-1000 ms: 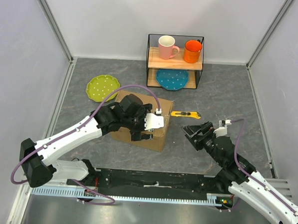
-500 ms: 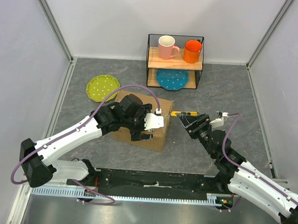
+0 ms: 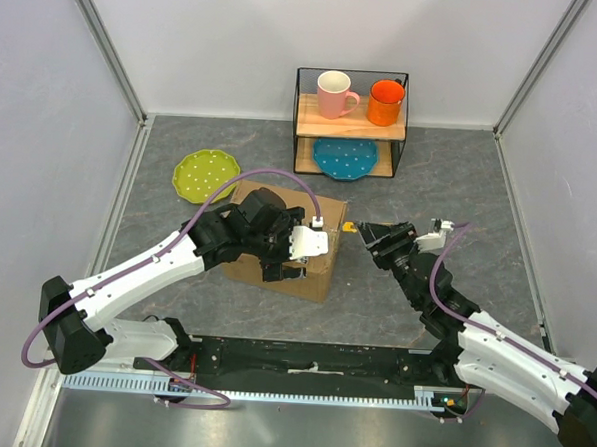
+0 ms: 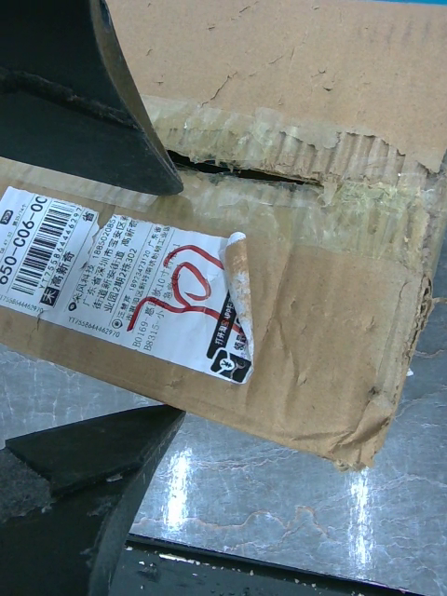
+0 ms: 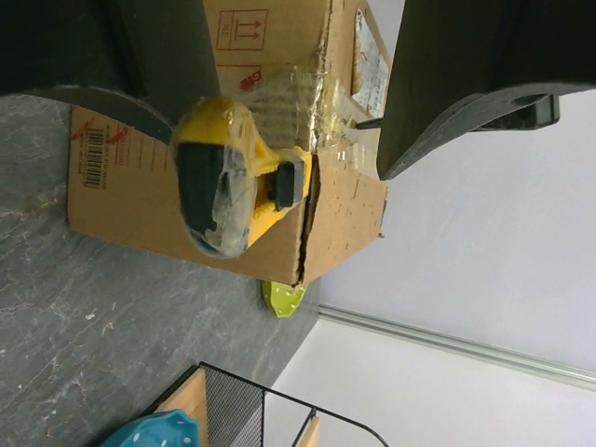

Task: Unpack the express box
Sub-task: Cut the express box at the center of the board.

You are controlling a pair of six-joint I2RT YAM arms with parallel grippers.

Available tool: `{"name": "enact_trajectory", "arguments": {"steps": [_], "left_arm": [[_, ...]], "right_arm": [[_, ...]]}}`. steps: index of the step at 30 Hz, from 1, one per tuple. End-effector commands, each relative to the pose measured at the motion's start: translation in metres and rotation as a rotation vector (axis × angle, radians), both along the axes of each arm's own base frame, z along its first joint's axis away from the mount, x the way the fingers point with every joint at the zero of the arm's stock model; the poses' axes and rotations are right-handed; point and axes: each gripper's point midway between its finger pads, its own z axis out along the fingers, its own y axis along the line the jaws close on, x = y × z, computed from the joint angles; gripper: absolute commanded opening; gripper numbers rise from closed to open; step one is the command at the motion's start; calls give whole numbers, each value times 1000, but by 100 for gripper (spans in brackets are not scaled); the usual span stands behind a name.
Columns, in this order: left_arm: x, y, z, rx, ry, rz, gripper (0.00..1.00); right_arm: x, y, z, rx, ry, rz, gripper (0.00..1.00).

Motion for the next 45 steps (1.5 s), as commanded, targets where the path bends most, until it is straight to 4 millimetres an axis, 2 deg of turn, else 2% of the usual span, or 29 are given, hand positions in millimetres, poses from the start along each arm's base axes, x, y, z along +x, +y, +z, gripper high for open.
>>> {"name": "enact_trajectory", "arguments": {"steps": [1,7,18,24,30,32,34,35,36,40,43,44,45], "left_arm": [[-6,4,5,-12,39,26,99],[-7,2,6,-22,49,24,99],[-9,4,7,-18,55,22,99],[-11,5,6,-16,58,15,99],[-13,5,6,-16,67,7,99],[-13,4,7,-18,67,8,99],[-13,4,7,-20,68,10,99],[-13,4,8,-22,66,8,99],[-13,4,8,-23,67,9,99],[-13,2,7,-24,76,12,99],[-9,0,8,-35,67,28,99],[-8,-1,9,-38,62,33,99],[-5,-1,9,-39,53,40,99]], "right_arm": [[9,-1,34,44,-76,-38,70],[14,-10,32,41,-82,-93,65],[25,3,31,61,-95,-86,56],[28,0,32,60,-105,-110,37],[30,3,28,81,-105,-109,24],[28,8,30,70,-109,-95,20],[26,11,24,26,-88,-90,15],[26,11,28,18,-85,-101,13],[23,10,20,-26,-54,-105,11],[14,8,16,-78,-12,-120,6],[7,13,10,-108,28,-99,4],[4,17,15,-112,38,-86,4],[1,18,0,-158,87,-73,2]]}}
